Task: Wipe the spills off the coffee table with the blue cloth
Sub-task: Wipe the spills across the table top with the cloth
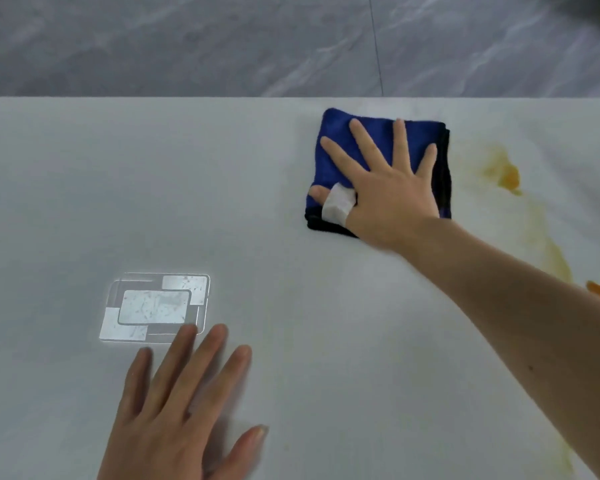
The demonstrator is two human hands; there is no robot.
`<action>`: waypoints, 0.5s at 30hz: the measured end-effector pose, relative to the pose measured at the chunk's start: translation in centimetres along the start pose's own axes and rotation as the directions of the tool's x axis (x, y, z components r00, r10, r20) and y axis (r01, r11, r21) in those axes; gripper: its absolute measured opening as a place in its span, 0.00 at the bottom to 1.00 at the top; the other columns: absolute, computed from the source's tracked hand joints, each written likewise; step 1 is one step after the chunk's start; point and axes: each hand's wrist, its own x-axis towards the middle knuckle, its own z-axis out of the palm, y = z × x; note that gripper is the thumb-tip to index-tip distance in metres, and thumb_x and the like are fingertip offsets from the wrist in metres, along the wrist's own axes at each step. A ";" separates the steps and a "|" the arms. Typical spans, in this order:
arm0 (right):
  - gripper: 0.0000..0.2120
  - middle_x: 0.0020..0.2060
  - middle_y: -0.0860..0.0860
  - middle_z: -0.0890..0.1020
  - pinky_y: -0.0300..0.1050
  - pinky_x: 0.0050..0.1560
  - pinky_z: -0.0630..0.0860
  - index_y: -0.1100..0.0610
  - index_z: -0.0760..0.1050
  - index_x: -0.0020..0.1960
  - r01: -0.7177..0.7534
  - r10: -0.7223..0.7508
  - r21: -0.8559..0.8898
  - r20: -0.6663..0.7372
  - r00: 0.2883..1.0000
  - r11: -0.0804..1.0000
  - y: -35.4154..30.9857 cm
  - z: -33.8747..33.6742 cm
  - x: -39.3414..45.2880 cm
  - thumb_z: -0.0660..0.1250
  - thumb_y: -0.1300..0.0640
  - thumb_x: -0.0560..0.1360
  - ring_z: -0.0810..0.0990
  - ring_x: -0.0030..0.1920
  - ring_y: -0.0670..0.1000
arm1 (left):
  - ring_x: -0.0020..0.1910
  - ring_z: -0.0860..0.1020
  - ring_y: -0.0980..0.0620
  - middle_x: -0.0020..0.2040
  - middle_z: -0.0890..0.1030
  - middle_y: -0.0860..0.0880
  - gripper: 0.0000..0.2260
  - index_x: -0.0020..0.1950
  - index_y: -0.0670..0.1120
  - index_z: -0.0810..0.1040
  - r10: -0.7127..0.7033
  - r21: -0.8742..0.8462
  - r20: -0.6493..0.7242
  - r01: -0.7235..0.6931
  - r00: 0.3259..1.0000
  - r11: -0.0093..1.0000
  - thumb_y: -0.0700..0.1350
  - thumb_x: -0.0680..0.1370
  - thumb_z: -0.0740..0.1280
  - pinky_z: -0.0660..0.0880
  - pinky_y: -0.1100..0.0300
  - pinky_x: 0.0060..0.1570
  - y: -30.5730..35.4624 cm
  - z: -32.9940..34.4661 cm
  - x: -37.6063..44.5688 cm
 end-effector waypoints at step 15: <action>0.38 0.76 0.44 0.38 0.71 0.67 0.37 0.36 0.35 0.72 -0.178 0.176 0.050 0.054 0.983 0.983 3.5 0.1 -4.8 0.32 0.23 0.65 0.34 0.74 0.61 | 0.74 0.58 0.51 0.67 0.73 0.47 0.27 0.66 0.51 0.69 -0.013 0.020 -0.015 0.013 1.000 1.000 0.65 0.74 0.54 0.60 0.42 0.66 0.2 -0.1 -0.1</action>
